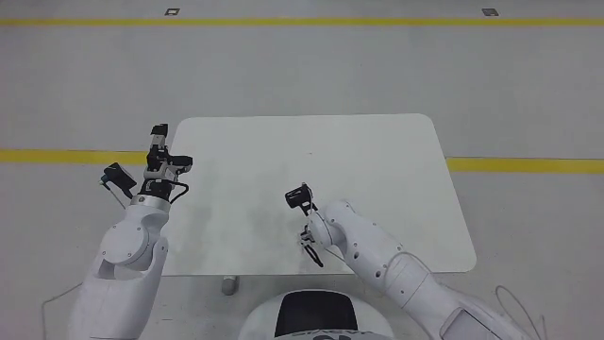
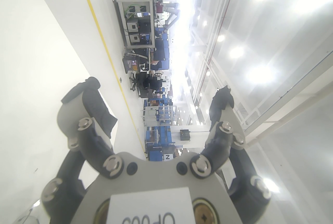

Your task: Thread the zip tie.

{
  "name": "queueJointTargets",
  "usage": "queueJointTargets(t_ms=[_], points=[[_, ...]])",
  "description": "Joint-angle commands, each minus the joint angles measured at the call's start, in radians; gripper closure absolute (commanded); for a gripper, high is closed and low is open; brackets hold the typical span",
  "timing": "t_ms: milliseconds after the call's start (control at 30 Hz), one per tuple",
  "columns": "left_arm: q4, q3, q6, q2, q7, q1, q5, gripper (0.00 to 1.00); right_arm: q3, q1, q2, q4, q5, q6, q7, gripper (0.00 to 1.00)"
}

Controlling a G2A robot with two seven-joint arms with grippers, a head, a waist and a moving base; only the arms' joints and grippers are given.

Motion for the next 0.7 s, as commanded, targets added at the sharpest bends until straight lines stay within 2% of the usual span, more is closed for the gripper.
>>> queueJointTargets(t_ms=[0,367,500,667], points=[[0.0,0.0,0.0,0.0,0.0,0.0,0.0,0.0,-0.005,0.005,-0.004,0.011,0.003,0.0,-0.001,0.59],[0.0,0.0,0.0,0.0,0.0,0.0,0.0,0.0,-0.015,0.016,-0.02,0.061,0.015,0.003,-0.005,0.62],[0.0,0.0,0.0,0.0,0.0,0.0,0.0,0.0,-0.016,0.015,-0.024,0.073,0.014,0.002,-0.008,0.68],[0.0,0.0,0.0,0.0,0.0,0.0,0.0,0.0,-0.012,0.013,-0.026,0.089,0.019,-0.005,-0.011,0.68]])
